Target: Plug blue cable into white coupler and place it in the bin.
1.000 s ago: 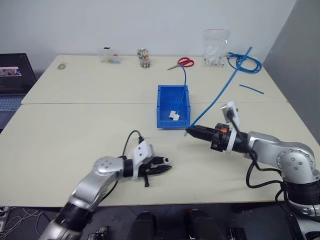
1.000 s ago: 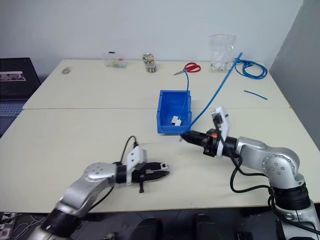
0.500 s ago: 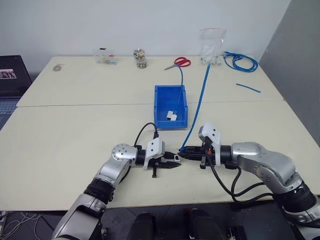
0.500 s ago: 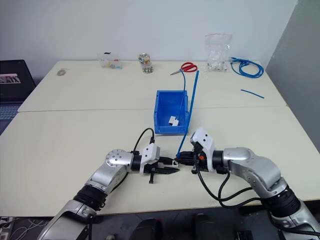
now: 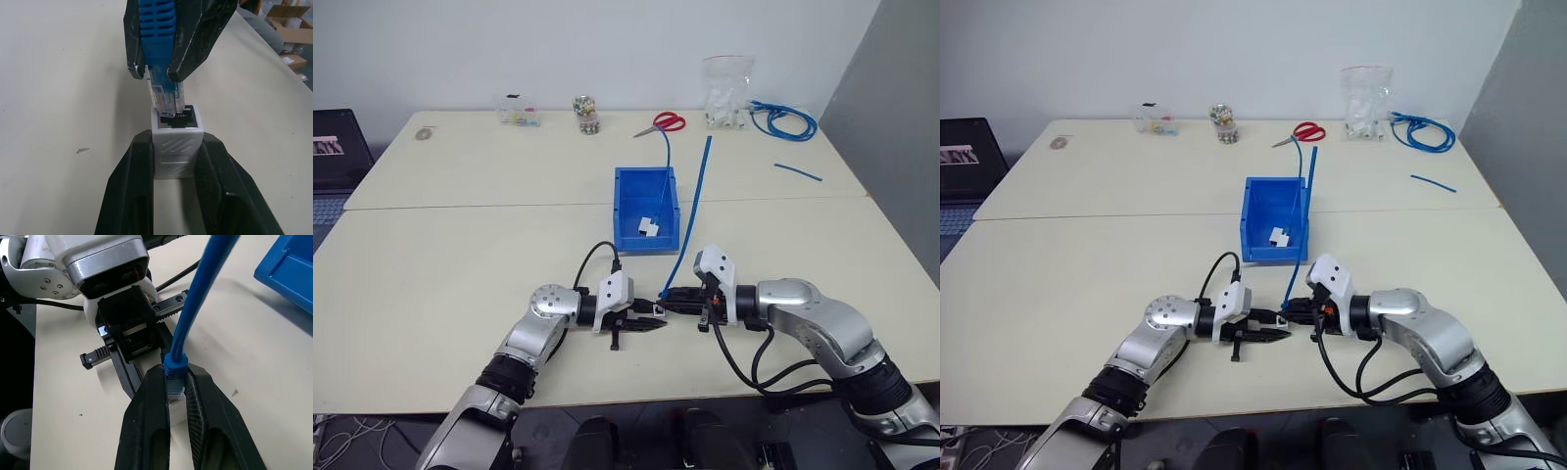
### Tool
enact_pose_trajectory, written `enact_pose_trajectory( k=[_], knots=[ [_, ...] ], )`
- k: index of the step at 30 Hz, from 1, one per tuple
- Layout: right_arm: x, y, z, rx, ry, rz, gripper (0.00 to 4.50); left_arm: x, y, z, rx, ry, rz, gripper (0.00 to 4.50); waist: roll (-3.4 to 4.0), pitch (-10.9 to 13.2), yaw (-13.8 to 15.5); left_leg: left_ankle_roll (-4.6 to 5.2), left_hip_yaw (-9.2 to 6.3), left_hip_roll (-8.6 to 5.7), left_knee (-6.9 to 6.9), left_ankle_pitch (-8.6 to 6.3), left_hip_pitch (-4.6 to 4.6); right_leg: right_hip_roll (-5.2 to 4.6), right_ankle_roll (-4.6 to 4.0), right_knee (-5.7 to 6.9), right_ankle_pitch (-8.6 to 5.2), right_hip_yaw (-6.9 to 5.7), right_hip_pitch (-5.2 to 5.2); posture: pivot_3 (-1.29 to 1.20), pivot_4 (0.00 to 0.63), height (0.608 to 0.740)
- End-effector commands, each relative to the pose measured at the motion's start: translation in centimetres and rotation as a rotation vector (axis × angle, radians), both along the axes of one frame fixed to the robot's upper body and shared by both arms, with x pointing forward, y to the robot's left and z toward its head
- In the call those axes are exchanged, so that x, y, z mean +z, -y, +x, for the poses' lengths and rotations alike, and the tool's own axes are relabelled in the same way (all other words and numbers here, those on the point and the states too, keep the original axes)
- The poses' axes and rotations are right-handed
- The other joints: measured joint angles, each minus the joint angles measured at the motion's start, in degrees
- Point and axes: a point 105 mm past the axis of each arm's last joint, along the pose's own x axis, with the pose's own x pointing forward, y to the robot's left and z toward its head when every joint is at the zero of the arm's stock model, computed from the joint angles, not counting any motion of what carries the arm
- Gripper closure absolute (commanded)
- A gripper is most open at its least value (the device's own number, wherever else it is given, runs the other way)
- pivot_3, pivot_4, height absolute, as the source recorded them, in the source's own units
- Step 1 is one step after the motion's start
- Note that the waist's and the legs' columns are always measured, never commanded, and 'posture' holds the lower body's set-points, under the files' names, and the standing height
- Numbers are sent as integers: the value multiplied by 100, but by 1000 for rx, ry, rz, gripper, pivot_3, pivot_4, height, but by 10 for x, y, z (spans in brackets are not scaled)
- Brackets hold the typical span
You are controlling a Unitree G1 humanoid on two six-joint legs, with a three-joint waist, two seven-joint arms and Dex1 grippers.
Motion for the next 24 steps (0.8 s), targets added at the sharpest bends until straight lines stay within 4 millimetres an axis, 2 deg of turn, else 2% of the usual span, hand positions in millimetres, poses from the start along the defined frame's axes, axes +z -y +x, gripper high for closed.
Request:
enact_pose_trajectory(
  k=[1, 12, 18, 24],
  knots=[
    [-7, -1, -3, 32, 16, -31, 4327, -7, -1, -6, -11, -27, 28, 3707, 0, 0, 0, 0, 0, 0, 0, 0, 0, 0, 0, 0, 0, 0, 0, 0, 150, 740],
    [-25, 1, -3, 75, 55, -97, 4327, -6, -3, -5, -4, -32, 29, 3707, -2, -10, -8, 0, 0, 1, 0, 0, 21, 2, 0, 5, 0, 1, 17, 0, 150, 740],
    [-35, -3, -9, 173, 96, -158, 4327, -5, -4, -5, -3, -34, 31, 3707, 0, -17, -12, 0, 1, 2, 0, 0, 29, 4, -1, 5, 0, 1, 23, 0, 150, 740],
    [-41, -4, -16, 254, 64, -166, 4327, -3, -3, -5, -15, -36, 34, 3707, 1, -44, -13, 0, 1, 3, 0, 0, 35, 5, -1, 5, -1, 1, 28, 0, 150, 740]
  ],
)
